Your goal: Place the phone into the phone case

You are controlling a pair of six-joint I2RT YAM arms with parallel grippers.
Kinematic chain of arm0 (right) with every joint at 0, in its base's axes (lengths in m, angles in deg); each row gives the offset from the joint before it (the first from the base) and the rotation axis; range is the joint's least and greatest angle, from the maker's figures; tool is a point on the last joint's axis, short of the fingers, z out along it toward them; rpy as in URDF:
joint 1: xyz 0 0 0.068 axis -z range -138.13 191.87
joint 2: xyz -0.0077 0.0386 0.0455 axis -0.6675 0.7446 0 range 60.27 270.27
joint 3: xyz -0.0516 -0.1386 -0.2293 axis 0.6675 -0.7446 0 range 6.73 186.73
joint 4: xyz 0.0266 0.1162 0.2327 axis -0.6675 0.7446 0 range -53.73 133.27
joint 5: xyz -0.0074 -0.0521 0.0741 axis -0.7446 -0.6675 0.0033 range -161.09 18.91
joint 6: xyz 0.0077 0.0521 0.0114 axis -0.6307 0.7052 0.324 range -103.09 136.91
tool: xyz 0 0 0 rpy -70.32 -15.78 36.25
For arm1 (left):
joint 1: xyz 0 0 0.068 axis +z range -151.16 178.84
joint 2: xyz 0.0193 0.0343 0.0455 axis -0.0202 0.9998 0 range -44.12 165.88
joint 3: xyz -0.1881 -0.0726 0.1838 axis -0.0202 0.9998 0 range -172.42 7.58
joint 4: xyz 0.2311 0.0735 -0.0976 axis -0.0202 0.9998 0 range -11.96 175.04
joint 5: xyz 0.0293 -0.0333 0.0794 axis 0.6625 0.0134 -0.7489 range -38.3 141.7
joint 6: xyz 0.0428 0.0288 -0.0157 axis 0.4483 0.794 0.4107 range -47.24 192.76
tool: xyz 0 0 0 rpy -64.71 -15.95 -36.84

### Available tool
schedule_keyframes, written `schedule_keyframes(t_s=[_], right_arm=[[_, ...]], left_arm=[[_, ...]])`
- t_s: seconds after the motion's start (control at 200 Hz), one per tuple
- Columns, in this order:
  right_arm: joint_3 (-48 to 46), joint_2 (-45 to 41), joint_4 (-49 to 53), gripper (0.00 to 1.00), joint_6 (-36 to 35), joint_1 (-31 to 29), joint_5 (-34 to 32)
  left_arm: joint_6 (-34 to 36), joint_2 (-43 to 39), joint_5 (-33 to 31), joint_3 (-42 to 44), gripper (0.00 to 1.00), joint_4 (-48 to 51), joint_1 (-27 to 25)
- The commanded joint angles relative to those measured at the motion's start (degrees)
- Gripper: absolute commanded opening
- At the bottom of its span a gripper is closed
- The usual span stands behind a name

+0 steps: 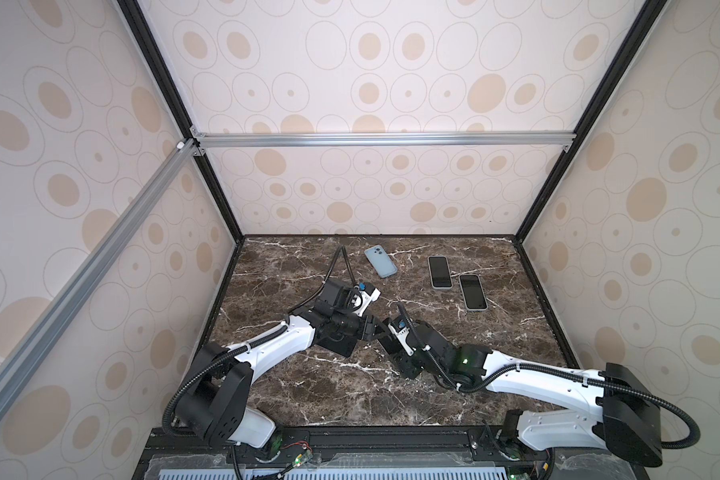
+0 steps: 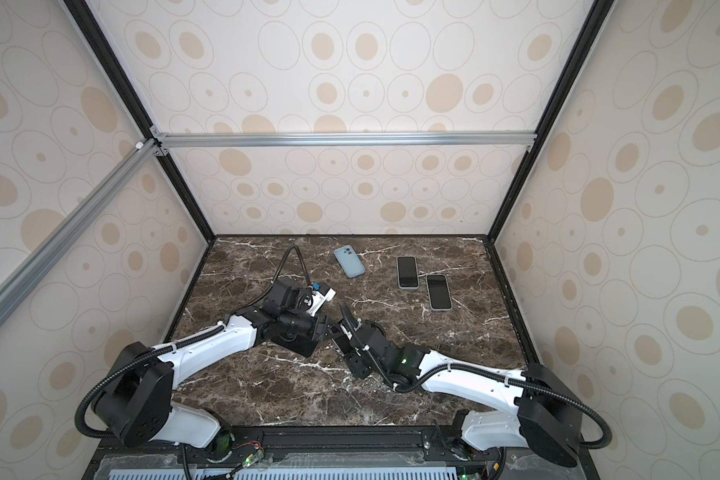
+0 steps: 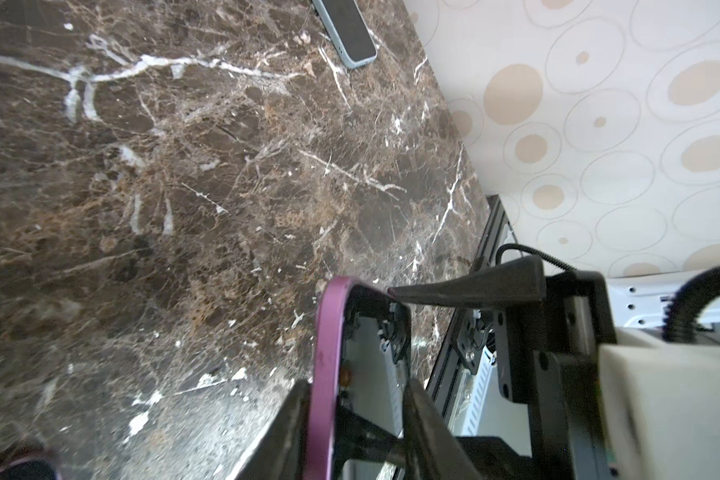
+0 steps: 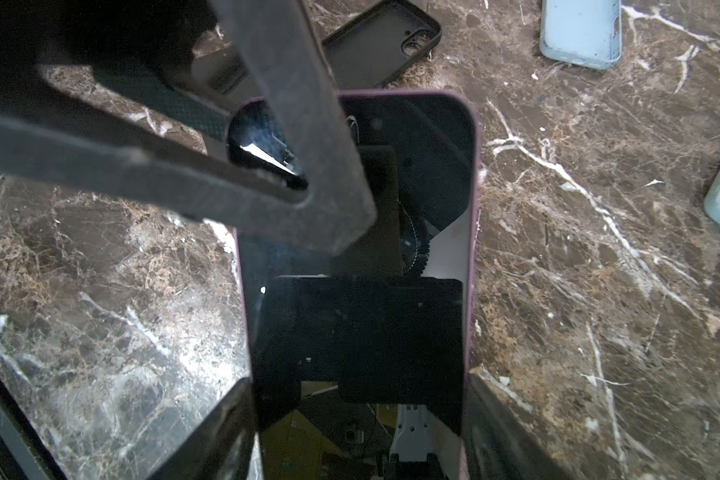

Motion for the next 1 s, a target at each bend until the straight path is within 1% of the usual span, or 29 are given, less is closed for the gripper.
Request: schedule_keyframes(t_s=[0.0, 0.175, 0.24, 0.26, 0.325, 0.41, 0.455, 0.515, 0.605, 0.67, 0.685, 0.775, 0.935, 0.995], right_arm=[[0.10, -1.53, -3.35, 0.64, -1.12, 0.20, 0.07], [0.62, -1.19, -3.34, 0.63, -1.11, 0.18, 0.21], [0.89, -1.50, -3.01, 0.64, -1.07, 0.15, 0.20], [1.00, -1.59, -2.86, 0.66, -1.01, 0.17, 0.19], [1.17, -2.44, -2.53, 0.74, -0.10, 0.15, -0.59], [1.18, -5.38, -3.38, 0.93, 2.13, 0.20, -1.19], [1.01, -7.70, -4.70, 1.00, 3.10, 0.23, -0.83], [0.54, -11.28, -7.12, 0.98, 3.90, 0.41, 0.04], [0.38, -16.65, -9.79, 0.99, 4.78, 1.18, 0.95], [0.46, -20.17, -11.35, 0.99, 4.68, 1.94, 1.18], [0.42, -20.96, -11.75, 0.99, 4.57, 2.25, 1.31], [0.93, -24.85, -14.08, 1.00, 4.14, 4.88, 5.68], [2.42, -29.76, -18.60, 0.85, 4.55, 10.01, 12.69], [3.51, -30.52, -18.92, 0.84, 4.61, 11.41, 14.73]], left_arm=[[-1.36, 0.54, 3.08, -1.14, 0.27, -2.22, -0.55], [-3.95, 0.04, 4.18, 0.38, 0.10, -5.18, -0.57], [-4.98, -0.39, 4.68, 0.92, 0.00, -6.59, -0.58], [-5.24, -0.62, 4.79, 1.04, 0.00, -6.95, -0.56], [-6.28, -1.37, 4.72, 1.19, 0.00, -7.98, -0.60], [-7.08, -3.10, 3.75, 0.76, 0.00, -9.07, -0.50], [-7.64, -4.51, 3.29, 0.55, 0.00, -10.17, -0.52], [-8.65, -6.97, 2.38, 0.32, 0.00, -12.73, -0.47], [-10.32, -11.43, -0.09, 0.18, 0.00, -17.64, -0.34], [-11.20, -14.84, -2.32, 0.60, 0.00, -21.55, -0.36], [-11.42, -15.63, -2.81, 0.74, 0.00, -23.75, -0.36], [-13.79, -20.12, -5.20, 2.97, 0.00, -32.44, -0.31], [-17.91, -25.68, -6.89, 6.53, 0.00, -47.88, -0.37], [-18.36, -26.24, -6.60, 6.40, 0.00, -50.88, -0.35]])
